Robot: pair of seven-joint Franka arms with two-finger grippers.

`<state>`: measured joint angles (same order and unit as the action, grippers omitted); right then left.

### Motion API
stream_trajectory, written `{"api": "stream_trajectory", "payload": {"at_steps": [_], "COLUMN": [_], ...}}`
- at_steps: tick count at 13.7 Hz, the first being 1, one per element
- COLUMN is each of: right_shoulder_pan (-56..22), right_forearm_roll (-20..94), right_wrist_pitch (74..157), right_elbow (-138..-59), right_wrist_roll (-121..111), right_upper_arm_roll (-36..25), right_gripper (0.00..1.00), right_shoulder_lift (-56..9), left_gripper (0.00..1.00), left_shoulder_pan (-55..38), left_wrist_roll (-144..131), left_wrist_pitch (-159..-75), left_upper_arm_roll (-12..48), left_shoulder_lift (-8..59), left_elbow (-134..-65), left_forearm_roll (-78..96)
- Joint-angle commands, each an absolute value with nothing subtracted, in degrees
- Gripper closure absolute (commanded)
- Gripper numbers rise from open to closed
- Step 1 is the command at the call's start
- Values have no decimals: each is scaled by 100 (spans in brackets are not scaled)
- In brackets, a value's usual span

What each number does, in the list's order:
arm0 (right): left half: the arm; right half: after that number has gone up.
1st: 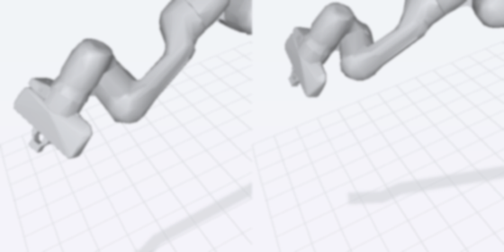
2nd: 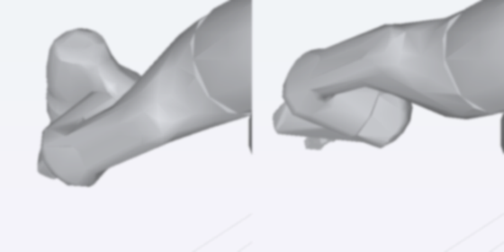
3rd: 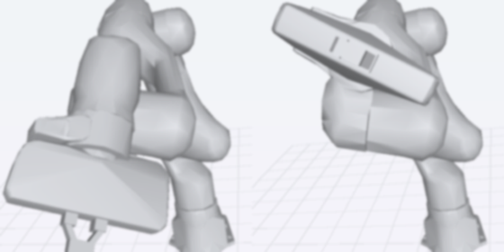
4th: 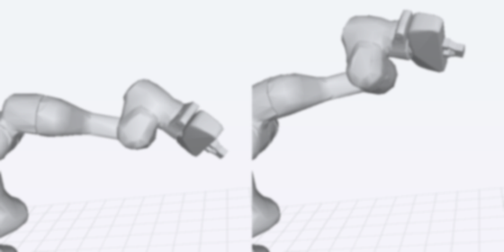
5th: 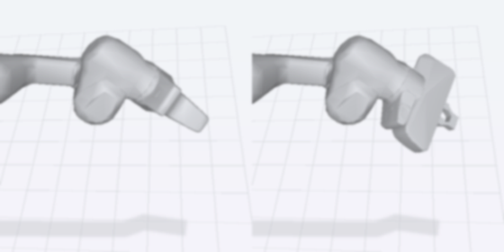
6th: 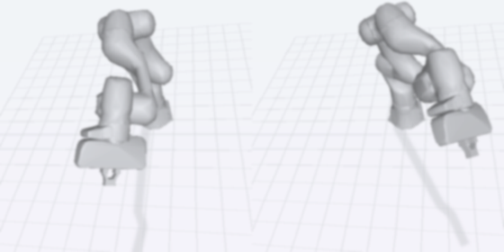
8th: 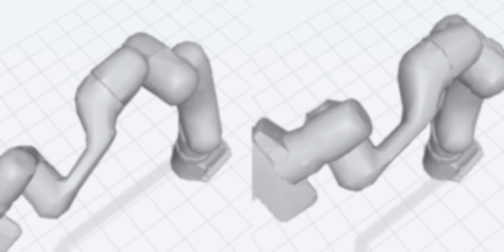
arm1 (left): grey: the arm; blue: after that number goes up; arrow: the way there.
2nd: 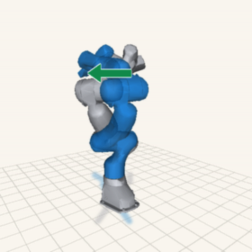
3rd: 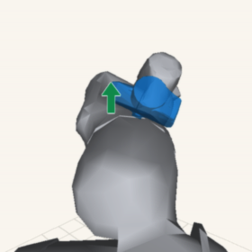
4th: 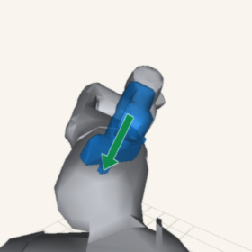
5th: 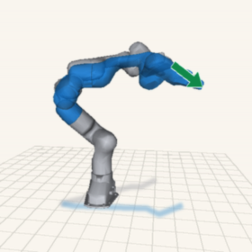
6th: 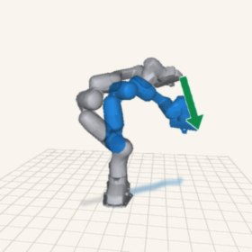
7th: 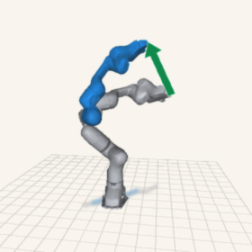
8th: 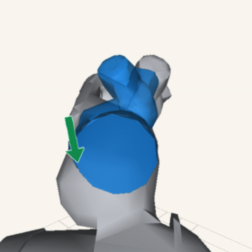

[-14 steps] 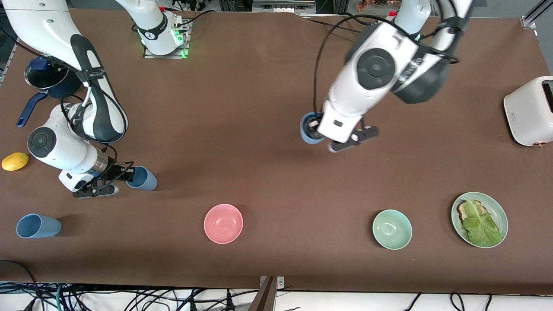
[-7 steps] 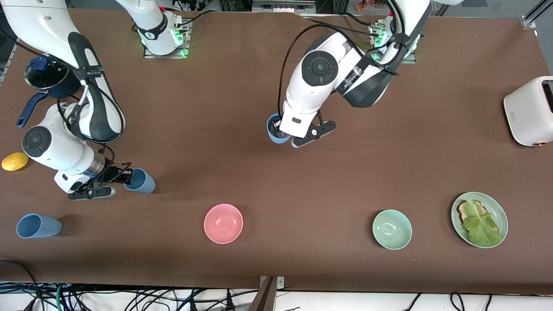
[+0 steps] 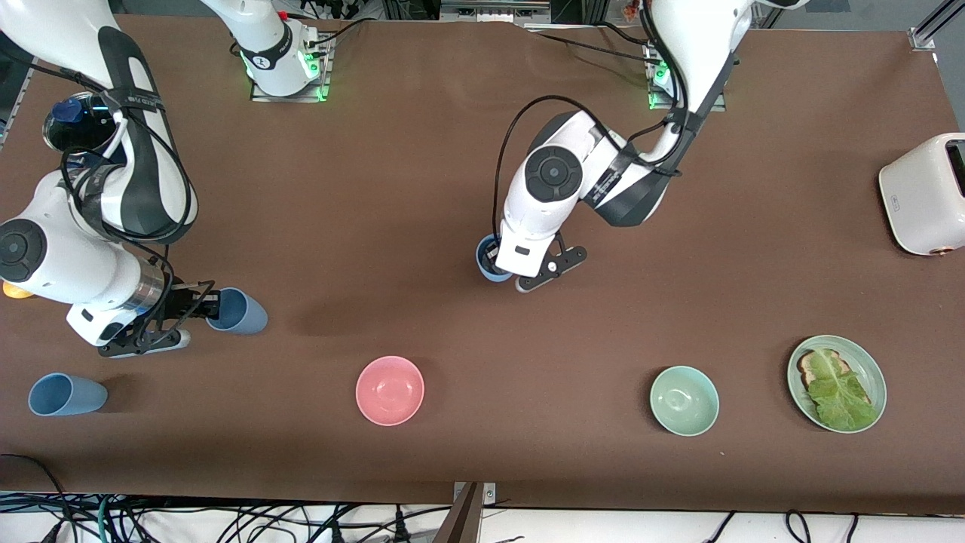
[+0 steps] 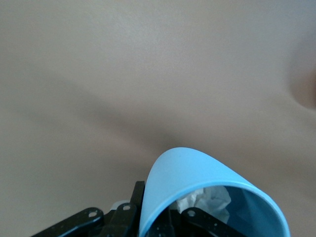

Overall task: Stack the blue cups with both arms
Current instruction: 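Grasp and lift the blue cup with the right gripper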

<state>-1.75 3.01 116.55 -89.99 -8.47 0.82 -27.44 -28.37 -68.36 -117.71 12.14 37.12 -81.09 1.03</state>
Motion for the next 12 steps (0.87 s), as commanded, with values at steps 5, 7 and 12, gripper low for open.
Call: {"api": "stream_trajectory", "payload": {"at_steps": [5,7,12], "right_shoulder_pan": [-290,-264,-255], "right_forearm_roll": [264,89,35], "right_wrist_pitch": [10189,9705,8431], "right_elbow": [-8114,-7867,-6981], "right_wrist_roll": [-624,-659,-712], "right_upper_arm_roll": [62,44,9], "right_gripper": [100,100,100], "right_shoulder_lift": [-2646,-2532,-2400], "left_gripper": [100,100,100], "left_shoulder_pan": [-2979,-2979,-2979], "left_wrist_roll": [-6926,-6926,-6934], "left_wrist_pitch": [-12409,-12620,-13078], "left_upper_arm_roll": [1125,1108,1055], "left_shoulder_lift": [4244,4411,4754], "left_elbow": [-7980,-8007,-8007], "left_forearm_roll": [-219,-369,-369]}}
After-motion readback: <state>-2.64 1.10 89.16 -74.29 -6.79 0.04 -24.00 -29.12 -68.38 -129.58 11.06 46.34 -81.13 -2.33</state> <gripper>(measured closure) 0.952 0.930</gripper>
